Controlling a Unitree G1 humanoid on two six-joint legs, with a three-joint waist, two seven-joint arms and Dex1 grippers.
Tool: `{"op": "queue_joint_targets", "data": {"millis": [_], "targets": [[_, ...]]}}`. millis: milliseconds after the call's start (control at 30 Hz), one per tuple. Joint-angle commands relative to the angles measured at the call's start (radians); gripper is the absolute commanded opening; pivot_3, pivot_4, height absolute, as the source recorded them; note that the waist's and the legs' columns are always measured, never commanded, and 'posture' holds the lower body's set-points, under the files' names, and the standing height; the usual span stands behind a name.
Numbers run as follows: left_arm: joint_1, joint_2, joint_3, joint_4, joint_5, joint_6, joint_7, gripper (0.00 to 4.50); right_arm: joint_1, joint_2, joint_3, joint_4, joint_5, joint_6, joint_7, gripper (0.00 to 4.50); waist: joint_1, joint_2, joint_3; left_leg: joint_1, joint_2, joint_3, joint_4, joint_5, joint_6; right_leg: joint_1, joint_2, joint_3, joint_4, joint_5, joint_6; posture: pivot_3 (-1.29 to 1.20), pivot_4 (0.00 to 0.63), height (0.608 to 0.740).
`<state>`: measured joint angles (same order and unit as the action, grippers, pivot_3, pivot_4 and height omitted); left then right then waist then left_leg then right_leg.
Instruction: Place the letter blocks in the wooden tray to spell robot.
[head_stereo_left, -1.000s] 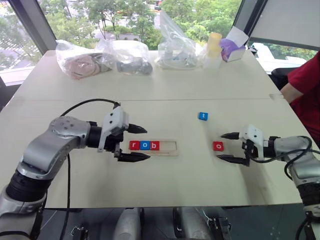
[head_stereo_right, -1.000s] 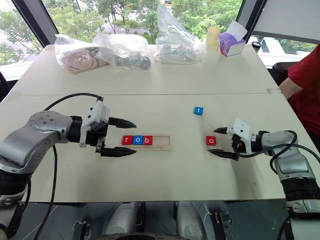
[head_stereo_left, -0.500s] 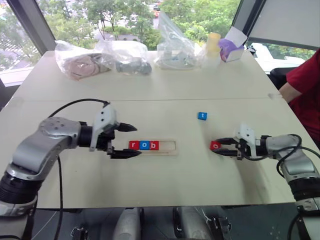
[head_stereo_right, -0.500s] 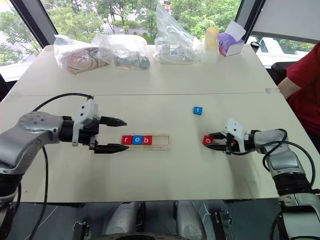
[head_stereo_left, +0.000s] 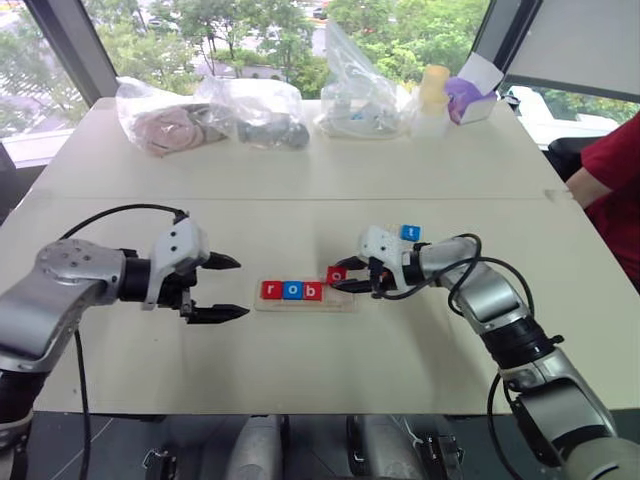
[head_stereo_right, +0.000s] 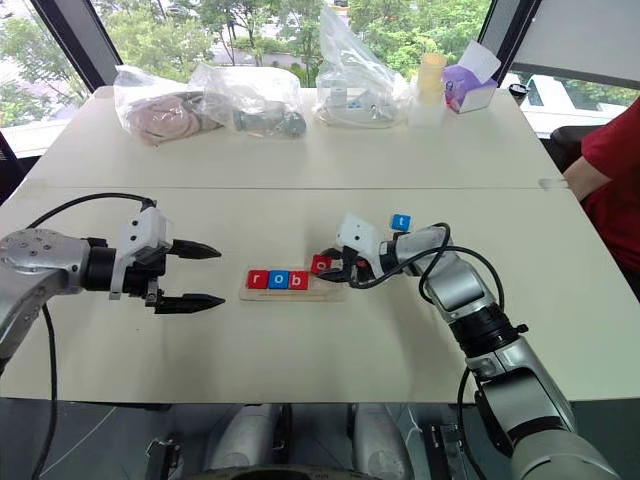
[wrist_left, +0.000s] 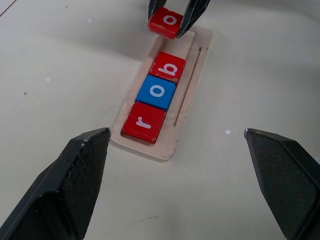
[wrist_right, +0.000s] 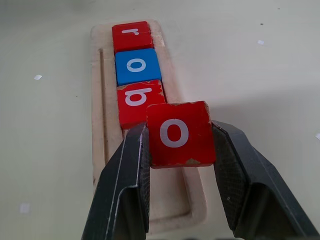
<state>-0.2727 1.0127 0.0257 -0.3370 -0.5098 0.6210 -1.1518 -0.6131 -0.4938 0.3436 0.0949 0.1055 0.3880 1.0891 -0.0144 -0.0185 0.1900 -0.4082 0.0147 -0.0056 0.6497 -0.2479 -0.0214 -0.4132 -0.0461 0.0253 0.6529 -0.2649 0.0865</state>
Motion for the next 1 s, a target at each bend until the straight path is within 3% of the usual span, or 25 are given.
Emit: {"op": "queue_joint_targets", "data": {"millis": [33,800,1000], "targets": [[0.014,-0.002,0.039,-0.044,-0.010,-0.003,0.020,4.50,-0.011,0.005,0.014,-0.020,-0.008,-0.004,0.009,1.18,-0.001,0.000,0.000,0.000,0.000,0.000,0.000,0.000,0.000,0.000,0.000,0.000,0.000,0.000,0.000,0.00,0.150,0.740],[0.001,-0.026,0.019,-0.034,-0.002,-0.021,0.038,4.50,0.030,-0.002,0.032,-0.028,-0.021,-0.034,0.017,1.18,-0.002,0.000,0.000,0.001,0.000,0.000,0.000,0.000,0.000,0.000,0.001,0.000,0.001,0.000,0.000,0.00,0.150,0.740],[0.003,-0.028,0.019,-0.042,-0.003,-0.016,0.043,4.50,0.024,0.010,0.031,-0.022,-0.030,-0.052,0.003,4.21,-0.002,0.000,0.000,0.001,0.000,0.000,0.000,0.000,0.000,0.000,0.002,0.000,0.001,0.000,0.000,0.00,0.150,0.740]]}}
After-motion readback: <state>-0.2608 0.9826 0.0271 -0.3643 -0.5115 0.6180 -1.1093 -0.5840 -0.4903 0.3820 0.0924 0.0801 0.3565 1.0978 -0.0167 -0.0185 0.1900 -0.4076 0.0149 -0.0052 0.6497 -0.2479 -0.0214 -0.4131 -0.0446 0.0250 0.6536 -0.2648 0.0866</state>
